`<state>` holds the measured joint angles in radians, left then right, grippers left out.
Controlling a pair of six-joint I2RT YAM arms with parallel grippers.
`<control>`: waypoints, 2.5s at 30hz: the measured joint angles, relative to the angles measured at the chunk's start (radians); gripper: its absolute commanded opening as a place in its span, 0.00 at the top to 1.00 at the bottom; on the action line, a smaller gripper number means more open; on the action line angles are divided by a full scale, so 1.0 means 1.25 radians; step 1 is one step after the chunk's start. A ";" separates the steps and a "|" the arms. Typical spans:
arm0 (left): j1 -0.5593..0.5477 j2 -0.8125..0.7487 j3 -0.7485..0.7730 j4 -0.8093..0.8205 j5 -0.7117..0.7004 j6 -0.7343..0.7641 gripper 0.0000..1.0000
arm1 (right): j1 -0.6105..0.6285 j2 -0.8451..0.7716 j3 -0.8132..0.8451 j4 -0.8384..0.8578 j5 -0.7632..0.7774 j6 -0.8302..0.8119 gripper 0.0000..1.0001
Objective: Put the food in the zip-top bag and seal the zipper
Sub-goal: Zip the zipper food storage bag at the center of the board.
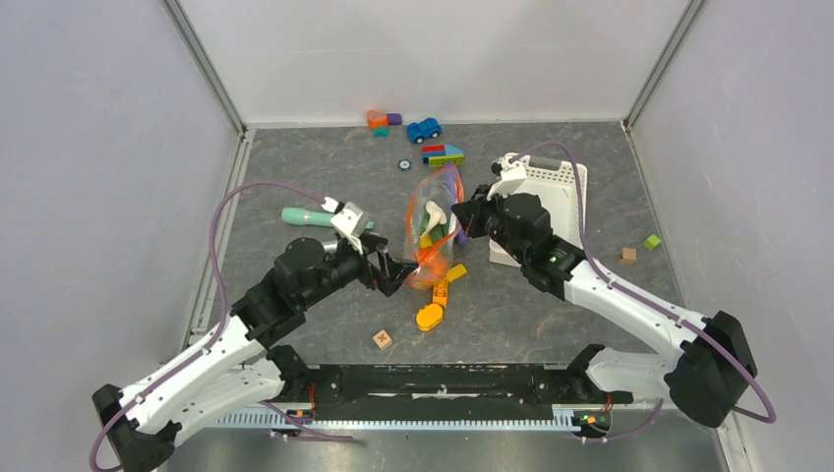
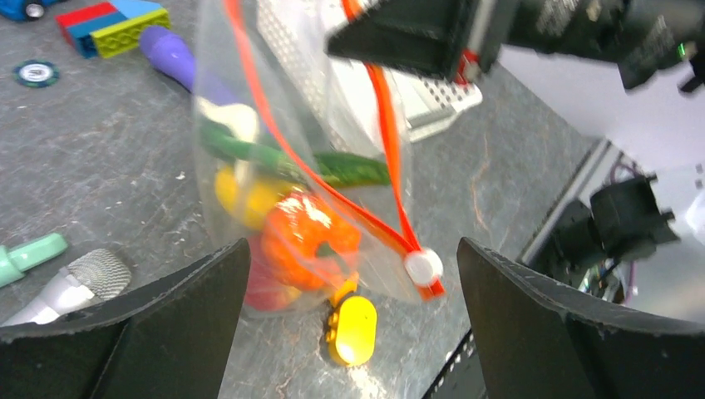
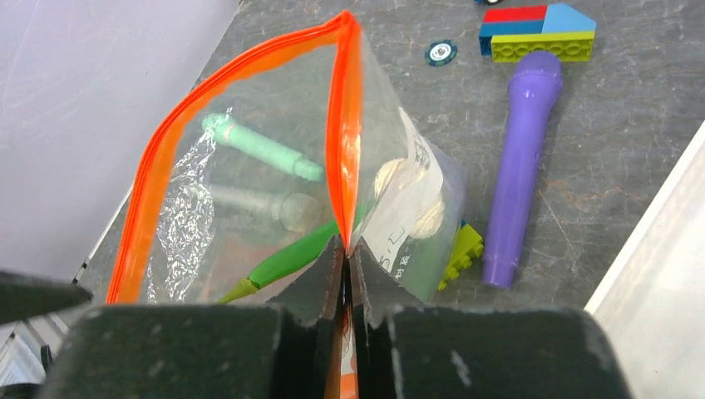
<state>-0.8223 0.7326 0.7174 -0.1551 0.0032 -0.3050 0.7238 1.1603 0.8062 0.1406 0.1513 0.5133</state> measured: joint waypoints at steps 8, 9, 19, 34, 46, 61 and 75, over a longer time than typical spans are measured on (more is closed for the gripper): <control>-0.004 0.014 -0.066 0.031 0.078 0.059 0.00 | 0.000 0.032 0.031 0.003 0.062 0.033 0.91; -0.004 0.023 -0.072 0.041 0.083 0.063 0.00 | 0.000 0.033 0.031 0.003 0.070 0.035 0.92; -0.011 0.102 -0.124 0.232 0.145 0.074 0.07 | 0.000 0.048 0.037 0.001 0.113 0.061 0.96; -0.023 0.134 -0.176 0.347 0.114 0.073 0.74 | 0.000 0.051 0.037 -0.002 0.129 0.080 0.96; -0.023 0.040 -0.193 0.316 0.082 0.092 0.98 | -0.014 0.029 0.037 -0.031 0.055 -0.056 0.59; -0.023 0.006 -0.058 0.021 0.126 0.188 0.98 | -0.052 -0.097 0.093 -0.321 -0.608 -1.069 0.02; -0.023 0.043 -0.018 -0.046 0.175 0.209 0.98 | -0.003 -0.027 0.211 -0.604 -0.965 -1.636 0.02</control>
<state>-0.8516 0.7868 0.6949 -0.2127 0.2218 -0.0433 0.7197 1.1259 1.0706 -0.6147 -1.0546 -1.5322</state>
